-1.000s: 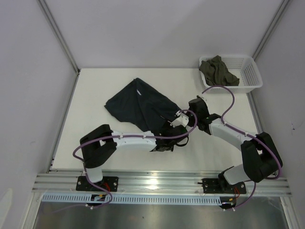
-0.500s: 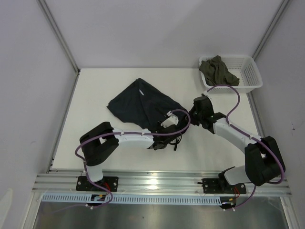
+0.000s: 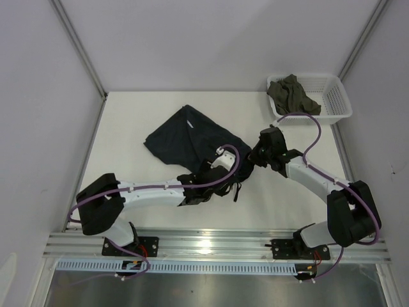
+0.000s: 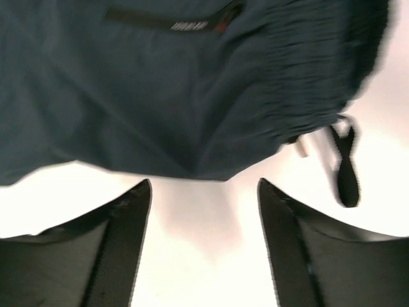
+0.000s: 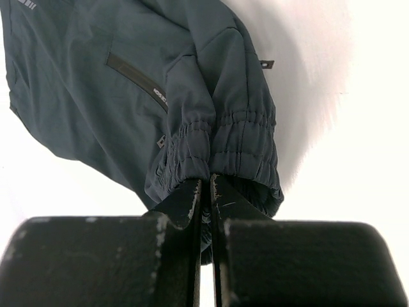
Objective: Fold and stack the shorts
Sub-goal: Fold the shorts
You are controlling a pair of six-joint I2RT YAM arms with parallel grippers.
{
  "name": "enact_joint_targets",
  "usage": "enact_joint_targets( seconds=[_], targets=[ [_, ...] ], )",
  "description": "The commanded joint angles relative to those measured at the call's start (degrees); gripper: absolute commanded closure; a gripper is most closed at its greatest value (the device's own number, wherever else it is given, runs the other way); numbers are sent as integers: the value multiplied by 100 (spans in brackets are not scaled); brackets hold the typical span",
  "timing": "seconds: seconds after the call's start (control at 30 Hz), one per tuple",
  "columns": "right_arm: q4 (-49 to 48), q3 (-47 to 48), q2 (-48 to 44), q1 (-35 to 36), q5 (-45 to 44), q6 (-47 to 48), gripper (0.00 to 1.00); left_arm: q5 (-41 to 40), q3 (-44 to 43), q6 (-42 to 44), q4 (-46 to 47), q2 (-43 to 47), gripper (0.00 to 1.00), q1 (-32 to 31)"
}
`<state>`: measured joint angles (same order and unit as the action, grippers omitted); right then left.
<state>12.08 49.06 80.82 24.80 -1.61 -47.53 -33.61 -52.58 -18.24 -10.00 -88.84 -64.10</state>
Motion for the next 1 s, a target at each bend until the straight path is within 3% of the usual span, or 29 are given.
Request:
enact_joint_targets(
  seconds=[0.0,0.1,0.53,0.97],
  targets=[
    [-162,306,92,8,90,42,100,249,-68,347,551,-80,23,-121],
    [-179,324,110,16,90,33,100,512,-69,339,814,-151,14,-173],
    [-232,201,127,25,82,7,100,847,-464,119,1492,-362,3,-147],
    [-337,86,127,34,257,-2,100,698,-1456,-364,561,-1161,2,178]
  ],
)
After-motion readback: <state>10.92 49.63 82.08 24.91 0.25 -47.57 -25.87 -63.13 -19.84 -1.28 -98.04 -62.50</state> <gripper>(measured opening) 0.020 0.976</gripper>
